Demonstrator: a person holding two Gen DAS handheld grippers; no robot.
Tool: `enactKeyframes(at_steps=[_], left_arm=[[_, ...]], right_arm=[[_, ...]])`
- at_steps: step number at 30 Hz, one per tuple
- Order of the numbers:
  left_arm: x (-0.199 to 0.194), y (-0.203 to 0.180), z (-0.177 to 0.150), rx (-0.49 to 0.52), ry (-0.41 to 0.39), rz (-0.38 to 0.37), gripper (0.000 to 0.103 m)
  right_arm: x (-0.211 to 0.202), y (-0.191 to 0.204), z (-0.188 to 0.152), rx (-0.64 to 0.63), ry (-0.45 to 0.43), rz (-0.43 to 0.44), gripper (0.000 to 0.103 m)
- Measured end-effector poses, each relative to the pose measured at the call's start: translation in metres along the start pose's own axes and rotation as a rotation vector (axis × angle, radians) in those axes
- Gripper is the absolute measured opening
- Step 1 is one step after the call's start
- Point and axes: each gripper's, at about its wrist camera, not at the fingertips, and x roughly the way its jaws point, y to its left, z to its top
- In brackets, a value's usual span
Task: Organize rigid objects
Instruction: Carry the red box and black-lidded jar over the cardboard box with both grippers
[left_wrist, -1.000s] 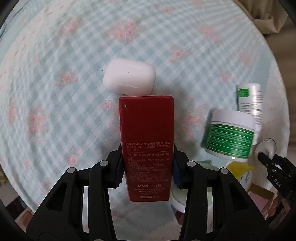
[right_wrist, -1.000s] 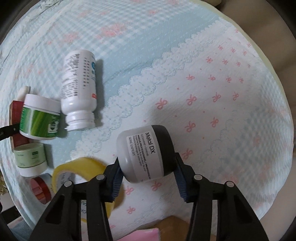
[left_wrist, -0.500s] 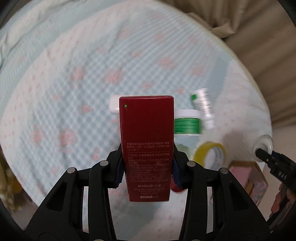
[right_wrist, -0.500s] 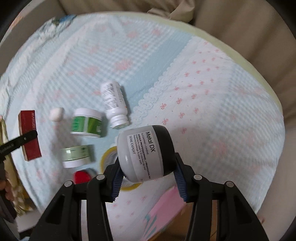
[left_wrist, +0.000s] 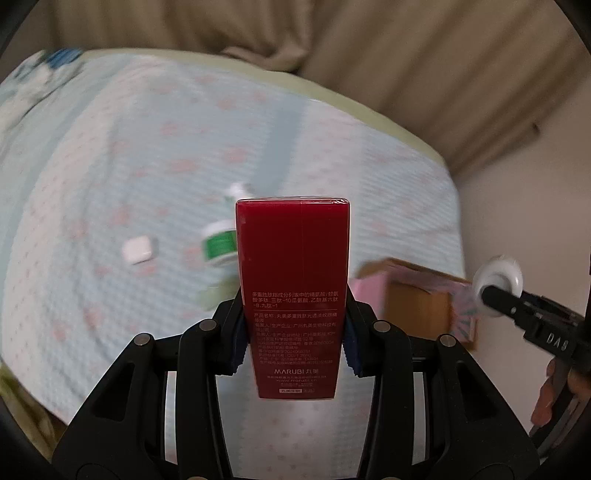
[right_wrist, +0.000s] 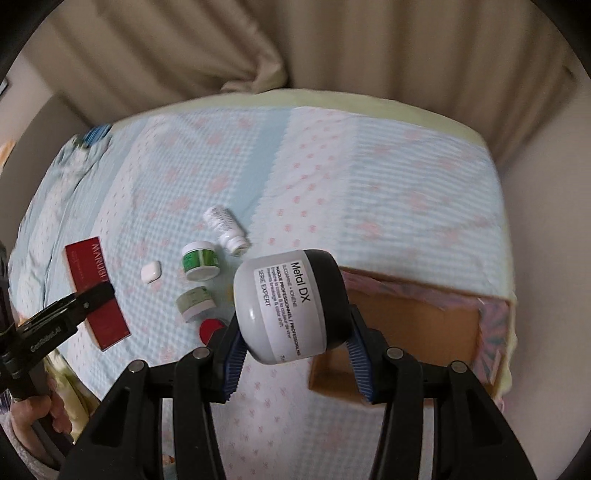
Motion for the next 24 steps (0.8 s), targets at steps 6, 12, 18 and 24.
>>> enactKeyframes(at_steps=[6,12,18,24], left_arm=[[0.015,-0.095,-0.006,0.151,0.036,-0.088,0.038],[0.054,-0.182,-0.023,0.292,0.110,-0.126,0.038],[0.108,-0.239,-0.048,0.401,0.214,-0.091,0.038],[0.161,-0.267,-0.063,0.464,0.292,-0.036,0.038]], right_arm=[[-0.029,-0.061,-0.035,0.129,-0.015,-0.054,0.046],[-0.028,-0.133,-0.067,0.236,0.003,-0.112,0.046],[-0.003,-0.189,-0.094,0.310,0.052,-0.134,0.046],[0.035,-0.222,-0.103,0.323,0.114,-0.131,0.046]])
